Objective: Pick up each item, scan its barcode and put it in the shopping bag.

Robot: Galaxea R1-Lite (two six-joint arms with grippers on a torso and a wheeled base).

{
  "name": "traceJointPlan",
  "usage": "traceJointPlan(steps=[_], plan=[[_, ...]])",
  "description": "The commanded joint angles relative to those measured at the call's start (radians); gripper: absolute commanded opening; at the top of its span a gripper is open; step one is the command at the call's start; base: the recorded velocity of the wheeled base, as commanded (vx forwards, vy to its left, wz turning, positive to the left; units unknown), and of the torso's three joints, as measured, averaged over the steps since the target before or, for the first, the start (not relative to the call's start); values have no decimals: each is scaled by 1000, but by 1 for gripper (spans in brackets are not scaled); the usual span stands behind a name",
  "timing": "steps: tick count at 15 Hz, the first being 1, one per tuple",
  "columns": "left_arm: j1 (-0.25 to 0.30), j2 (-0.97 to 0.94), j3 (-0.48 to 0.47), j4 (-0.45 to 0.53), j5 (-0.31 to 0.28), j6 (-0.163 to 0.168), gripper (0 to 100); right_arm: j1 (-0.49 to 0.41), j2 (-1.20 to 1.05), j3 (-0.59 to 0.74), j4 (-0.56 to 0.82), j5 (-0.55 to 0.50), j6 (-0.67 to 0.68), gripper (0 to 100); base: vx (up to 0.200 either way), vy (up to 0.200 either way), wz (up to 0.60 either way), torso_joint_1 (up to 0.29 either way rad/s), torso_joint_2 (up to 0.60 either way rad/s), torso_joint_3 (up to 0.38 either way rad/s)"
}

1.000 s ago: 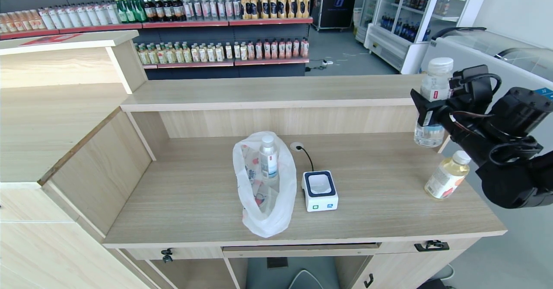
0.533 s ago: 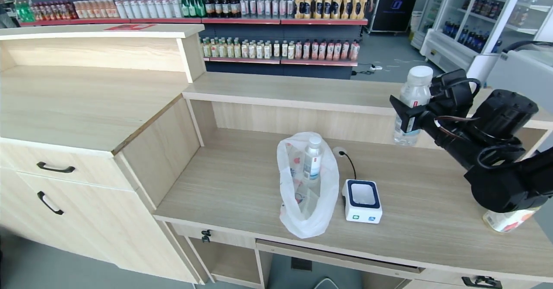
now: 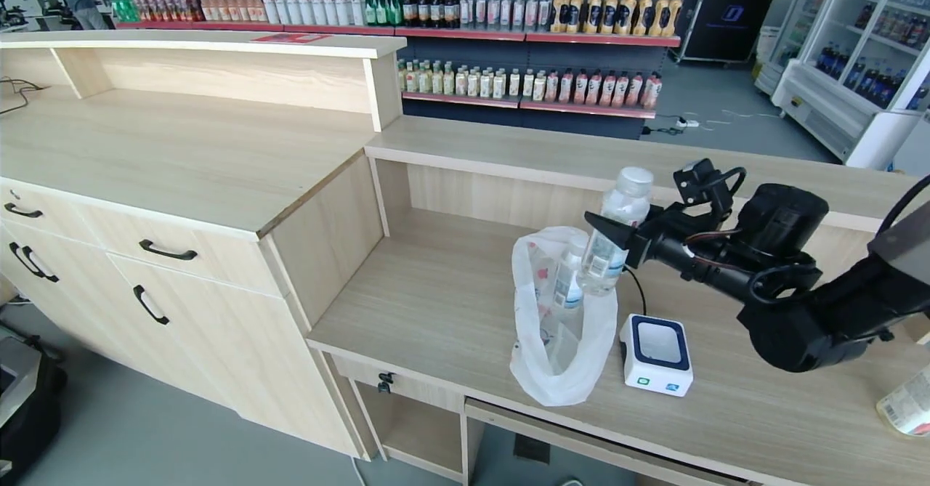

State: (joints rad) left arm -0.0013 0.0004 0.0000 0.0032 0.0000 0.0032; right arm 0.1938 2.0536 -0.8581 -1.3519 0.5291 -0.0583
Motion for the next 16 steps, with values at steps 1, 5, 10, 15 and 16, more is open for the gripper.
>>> traceJointPlan(steps=[1,5,10,15,16], plan=[[1,0,0,0,0,0,100,3,149,-16,-32,9,5,0,0,0,0,0,0,0],[1,0,0,0,0,0,100,29,309,-81,-75,11,2,0,0,0,0,0,0,0],[1,0,0,0,0,0,100,73,413,-119,-144,9,2,0,0,0,0,0,0,0],[1,0,0,0,0,0,100,81,465,-108,-144,9,-17,0,0,0,0,0,0,0],[1,0,0,0,0,0,100,79,476,-110,-144,9,-17,0,0,0,0,0,0,0]])
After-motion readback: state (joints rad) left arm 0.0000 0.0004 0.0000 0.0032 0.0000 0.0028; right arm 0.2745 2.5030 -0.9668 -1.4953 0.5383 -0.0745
